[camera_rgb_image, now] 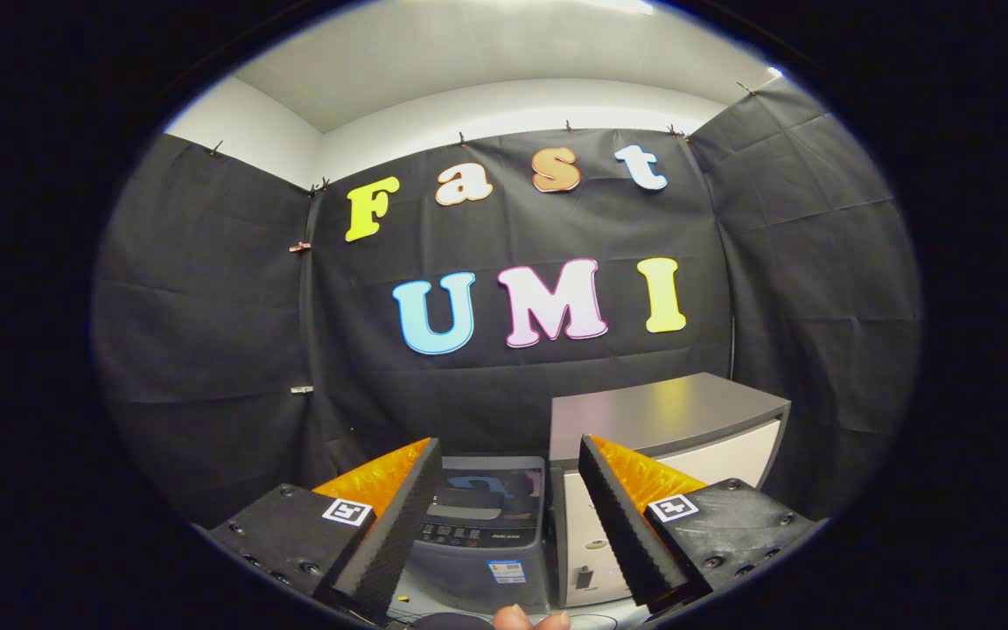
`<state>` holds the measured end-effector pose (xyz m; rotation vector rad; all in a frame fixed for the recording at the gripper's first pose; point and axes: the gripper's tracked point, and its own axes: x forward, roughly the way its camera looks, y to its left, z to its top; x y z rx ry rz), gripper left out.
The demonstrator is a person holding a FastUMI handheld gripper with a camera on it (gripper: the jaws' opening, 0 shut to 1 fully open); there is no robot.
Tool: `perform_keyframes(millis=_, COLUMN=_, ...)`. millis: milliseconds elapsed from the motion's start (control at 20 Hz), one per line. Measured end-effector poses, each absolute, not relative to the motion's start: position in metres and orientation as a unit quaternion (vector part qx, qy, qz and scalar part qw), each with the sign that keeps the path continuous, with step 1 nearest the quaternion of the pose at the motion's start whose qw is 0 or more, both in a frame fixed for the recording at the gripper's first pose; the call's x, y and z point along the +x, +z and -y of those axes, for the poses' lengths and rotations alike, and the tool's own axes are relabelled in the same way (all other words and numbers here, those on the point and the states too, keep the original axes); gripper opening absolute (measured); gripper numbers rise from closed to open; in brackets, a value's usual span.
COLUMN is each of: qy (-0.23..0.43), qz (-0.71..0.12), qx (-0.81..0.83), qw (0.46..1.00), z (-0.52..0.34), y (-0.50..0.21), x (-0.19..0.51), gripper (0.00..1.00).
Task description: Put the clothes into the washing machine and then close the washing machine lid.
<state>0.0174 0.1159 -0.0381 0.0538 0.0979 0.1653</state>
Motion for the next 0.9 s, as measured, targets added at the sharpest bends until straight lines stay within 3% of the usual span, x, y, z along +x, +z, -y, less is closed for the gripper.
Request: perform_keyframes(millis=900, qy=0.022, qz=-0.007, qx=-0.040, qw=0.999, z=-0.036, y=-0.015, x=-0.005, gripper=0.98)
